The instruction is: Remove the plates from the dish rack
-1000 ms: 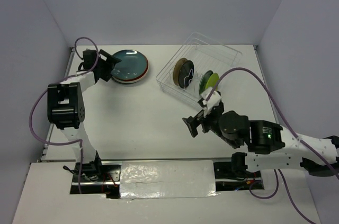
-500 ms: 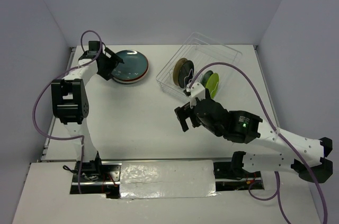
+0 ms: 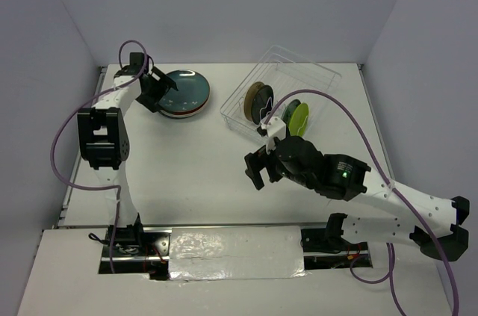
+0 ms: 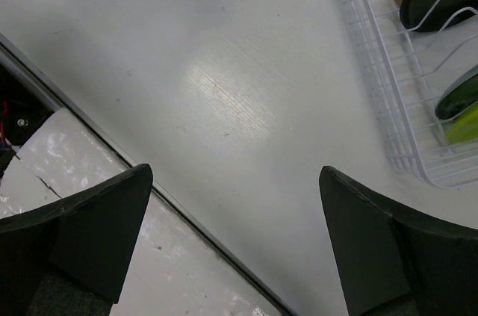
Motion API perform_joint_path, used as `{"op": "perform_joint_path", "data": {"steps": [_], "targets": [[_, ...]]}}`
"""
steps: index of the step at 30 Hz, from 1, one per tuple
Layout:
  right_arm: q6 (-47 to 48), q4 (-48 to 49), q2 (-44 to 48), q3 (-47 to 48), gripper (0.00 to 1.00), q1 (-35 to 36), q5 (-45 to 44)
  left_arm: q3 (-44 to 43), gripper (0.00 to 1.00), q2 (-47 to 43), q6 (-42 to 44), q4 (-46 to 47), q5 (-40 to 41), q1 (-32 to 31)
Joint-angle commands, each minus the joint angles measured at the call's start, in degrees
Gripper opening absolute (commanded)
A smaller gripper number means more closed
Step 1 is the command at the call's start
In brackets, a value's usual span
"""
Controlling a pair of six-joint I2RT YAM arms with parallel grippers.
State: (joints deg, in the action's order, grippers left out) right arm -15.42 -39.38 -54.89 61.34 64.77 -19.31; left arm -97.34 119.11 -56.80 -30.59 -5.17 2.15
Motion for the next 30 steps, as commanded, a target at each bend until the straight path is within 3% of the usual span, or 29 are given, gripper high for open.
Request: {"op": "perform_joint_path", "data": {"steps": [1,10,16,20,23,26,28,30], "targets": [[-0.3,2.7,0.5,-0.6,1.00,-0.7,3.8,-3.4,1.00,2.5,3.1,-9.3,2.9,0.0],[-0.3,3.7,0.0,-0.7,1.00,-0.9,8.2,-12.1,0.99,6.4,3.3,-23.2,10.3,0.8],[-2.4,4.0,0.4,-1.1,1.00,-1.6,6.2,-10.1,0.99,-0.5,1.5,-23.4,15.1,1.5],[-8.5,4.3,-0.8,-1.1,1.00,-5.2,-2.4,-9.0,0.99,-7.9,2.1,-23.4,18.5,1.7],[-16.4,3.6,-3.8,0.5,1.00,-9.0,-8.1,-5.2,1.00,-17.0,4.8,-21.5,20.4,1.5],[-24.8,1.9,-7.7,3.2,1.00,-14.5,-19.5,4.8,1.00,-30.6,11.0,-15.8,19.5,0.0],[-28.9,1.3,-9.8,4.6,1.00,-19.8,-19.3,15.4,1.00,-38.7,17.3,-11.5,17.8,-1.4],[-30.0,2.6,-13.0,5.3,0.99,-27.5,-16.0,28.0,1.00,-51.3,21.8,-4.4,9.9,-2.2]]}}
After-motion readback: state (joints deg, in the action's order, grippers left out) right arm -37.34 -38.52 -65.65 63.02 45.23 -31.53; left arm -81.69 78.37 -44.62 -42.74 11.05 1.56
